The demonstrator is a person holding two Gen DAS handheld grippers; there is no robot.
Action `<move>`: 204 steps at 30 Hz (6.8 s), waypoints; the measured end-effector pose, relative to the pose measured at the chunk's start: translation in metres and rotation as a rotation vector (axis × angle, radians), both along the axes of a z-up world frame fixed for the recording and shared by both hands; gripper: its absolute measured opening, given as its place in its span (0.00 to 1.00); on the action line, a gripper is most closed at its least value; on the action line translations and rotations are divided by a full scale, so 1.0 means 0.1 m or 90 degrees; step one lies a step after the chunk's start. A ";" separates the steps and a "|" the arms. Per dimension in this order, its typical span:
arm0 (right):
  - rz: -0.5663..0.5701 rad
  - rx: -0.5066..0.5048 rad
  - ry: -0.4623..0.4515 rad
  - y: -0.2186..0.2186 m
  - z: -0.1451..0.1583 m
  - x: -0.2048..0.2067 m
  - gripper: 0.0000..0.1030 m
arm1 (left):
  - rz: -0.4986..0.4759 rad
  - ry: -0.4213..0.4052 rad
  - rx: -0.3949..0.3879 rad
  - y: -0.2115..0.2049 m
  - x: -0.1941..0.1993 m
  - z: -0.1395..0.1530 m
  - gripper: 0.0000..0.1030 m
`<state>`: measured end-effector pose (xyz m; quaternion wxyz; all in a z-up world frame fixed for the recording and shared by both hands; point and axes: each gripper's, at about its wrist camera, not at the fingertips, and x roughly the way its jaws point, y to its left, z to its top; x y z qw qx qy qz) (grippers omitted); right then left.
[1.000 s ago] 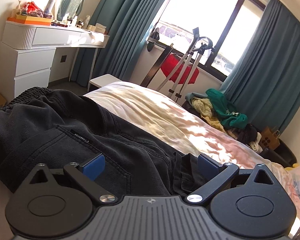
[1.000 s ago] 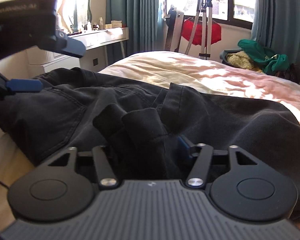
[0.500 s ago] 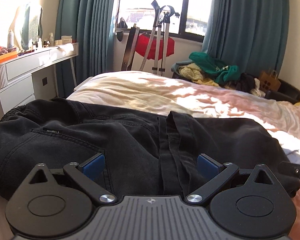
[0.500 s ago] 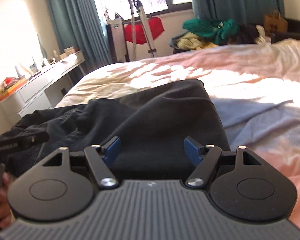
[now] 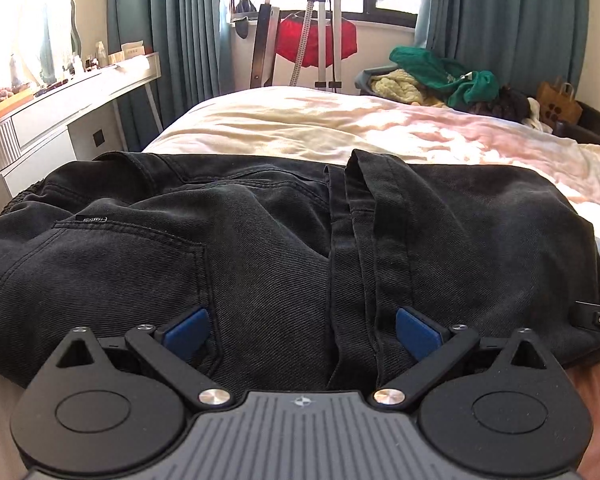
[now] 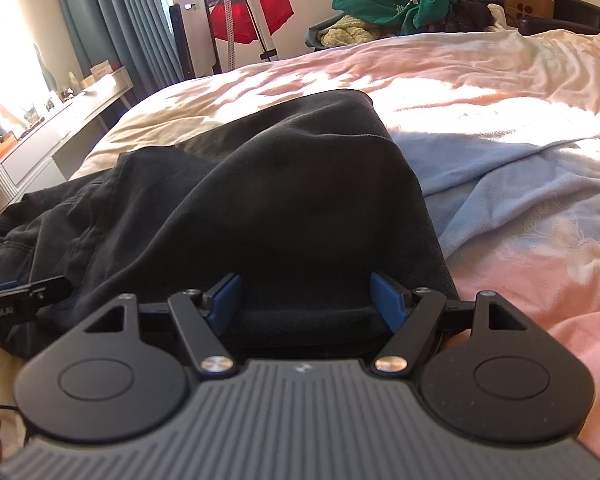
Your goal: Fold clothes
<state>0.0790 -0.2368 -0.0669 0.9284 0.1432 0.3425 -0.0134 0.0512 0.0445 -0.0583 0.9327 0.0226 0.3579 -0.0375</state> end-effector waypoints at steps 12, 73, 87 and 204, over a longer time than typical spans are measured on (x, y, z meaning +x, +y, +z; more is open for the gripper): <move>-0.009 0.006 0.003 -0.03 0.06 -0.06 0.70 | 0.125 0.065 -0.237 1.04 -0.48 0.44 1.00; -0.314 0.327 -0.076 -1.51 0.12 -0.46 0.72 | 0.011 -0.434 0.031 -3.03 -0.16 0.68 0.16; -0.224 0.484 -0.112 -1.58 -0.03 -0.31 0.72 | -0.207 -0.258 0.179 -3.00 -0.16 -0.24 0.83; -0.150 0.360 -0.048 -0.74 -0.11 0.14 0.55 | -0.011 0.192 -0.496 0.22 1.47 -0.59 0.87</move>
